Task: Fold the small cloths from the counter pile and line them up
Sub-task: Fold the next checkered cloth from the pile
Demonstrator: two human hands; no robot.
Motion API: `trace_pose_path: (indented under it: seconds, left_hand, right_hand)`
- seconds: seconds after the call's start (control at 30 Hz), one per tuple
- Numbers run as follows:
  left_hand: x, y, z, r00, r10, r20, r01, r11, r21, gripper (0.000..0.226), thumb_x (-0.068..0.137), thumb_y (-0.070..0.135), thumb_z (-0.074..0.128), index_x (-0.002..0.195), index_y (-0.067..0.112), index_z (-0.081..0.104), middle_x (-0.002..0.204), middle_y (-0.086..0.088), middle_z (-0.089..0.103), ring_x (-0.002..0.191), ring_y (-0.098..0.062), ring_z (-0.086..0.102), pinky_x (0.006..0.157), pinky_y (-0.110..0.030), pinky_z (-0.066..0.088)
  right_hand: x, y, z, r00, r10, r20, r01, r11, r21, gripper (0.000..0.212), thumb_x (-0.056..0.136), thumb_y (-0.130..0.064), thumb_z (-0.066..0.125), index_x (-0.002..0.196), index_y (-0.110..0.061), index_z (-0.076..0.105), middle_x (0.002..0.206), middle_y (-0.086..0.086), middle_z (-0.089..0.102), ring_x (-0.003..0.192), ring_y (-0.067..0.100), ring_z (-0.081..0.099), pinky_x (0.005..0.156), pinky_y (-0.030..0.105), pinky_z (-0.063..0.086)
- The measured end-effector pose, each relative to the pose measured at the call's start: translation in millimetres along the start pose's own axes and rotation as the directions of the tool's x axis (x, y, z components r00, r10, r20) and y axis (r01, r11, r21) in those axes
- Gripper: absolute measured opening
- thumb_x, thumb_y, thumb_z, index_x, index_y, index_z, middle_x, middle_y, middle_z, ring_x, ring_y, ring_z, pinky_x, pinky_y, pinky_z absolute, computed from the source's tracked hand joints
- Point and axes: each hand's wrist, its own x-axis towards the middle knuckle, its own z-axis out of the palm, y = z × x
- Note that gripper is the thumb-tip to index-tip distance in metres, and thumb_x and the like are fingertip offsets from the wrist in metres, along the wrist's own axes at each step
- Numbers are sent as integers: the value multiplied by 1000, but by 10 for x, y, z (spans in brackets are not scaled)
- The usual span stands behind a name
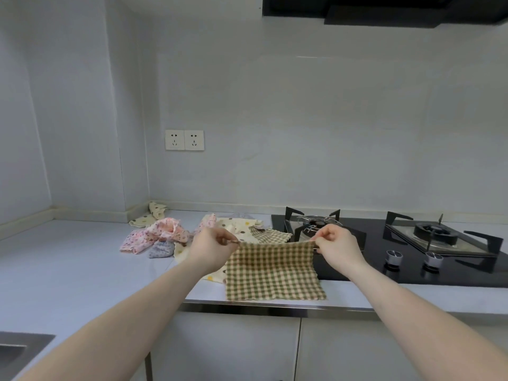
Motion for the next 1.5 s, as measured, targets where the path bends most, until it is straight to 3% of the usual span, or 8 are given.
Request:
trace_pose_path:
  seconds: [0.33,0.6,0.7,0.8,0.87,1.0,1.3,1.5]
  left_hand:
    - [-505,-397,112,969,169,183,-204,959,198,2,79,34,81,81,34,80,88,22,75,89,3,67,86,-29,58]
    - [-661,-375,125,955,119,272,-195,941,275,17,78,48,73,73,31,75,87,16,72,83,-3,65,79,-31,57]
    - [-582,-313,130,977,70,201,-107,979,175,31,83,48,64,71,21,74,74,4,73,66,-14,67,67,-35,58]
    - [-420,-337,168,999,-29,41,27,998,48,18,86,38,65,78,24,72,68,1,73,57,-17,70,62,-32,59]
    - [-296,-429,200,999,-23,-27,25,996,86,10,85,37,67,92,29,68,84,7,73,71,-13,70,73,-31,57]
    - [-151,-620,311,998,-16,-59,29,973,227,35,84,48,64,114,32,62,114,12,60,102,-15,60,86,-32,48]
    - [-48,-715,421,999,-17,-43,29,958,286,31,81,64,60,94,37,67,100,18,60,96,-13,60,85,-32,52]
    - [-16,-775,421,998,42,-56,-23,951,308,23,86,56,66,83,33,68,88,19,63,94,-14,59,81,-32,52]
  right_hand:
    - [-465,446,-78,989,-64,130,88,978,-191,20,86,-12,68,70,-25,72,80,-14,76,81,3,70,78,26,56]
    - [-608,662,0,987,0,162,26,987,-160,25,85,-11,69,63,-22,70,89,-11,77,82,13,72,78,31,58]
    - [-566,669,10,989,26,142,-13,996,-94,19,87,-15,68,69,-17,74,85,-7,76,88,15,70,81,32,54]
    - [-504,669,-7,994,81,80,-77,996,-45,14,90,-19,65,80,-20,74,86,-6,74,90,14,66,71,24,47]
    - [-470,659,18,992,117,43,-115,992,-47,6,91,-25,67,91,-25,73,92,-10,72,93,10,65,69,21,44]
    - [-429,626,138,988,156,-21,-157,983,-98,20,92,-42,67,107,-30,63,91,-12,67,86,5,63,68,26,45]
    - [-192,656,253,996,-10,-91,-17,958,-286,38,91,-51,61,124,-33,66,93,-15,65,94,10,61,82,35,52]
    - [-100,681,378,999,-37,18,41,872,-488,33,95,-49,53,122,-37,69,125,-14,62,123,20,50,104,41,35]
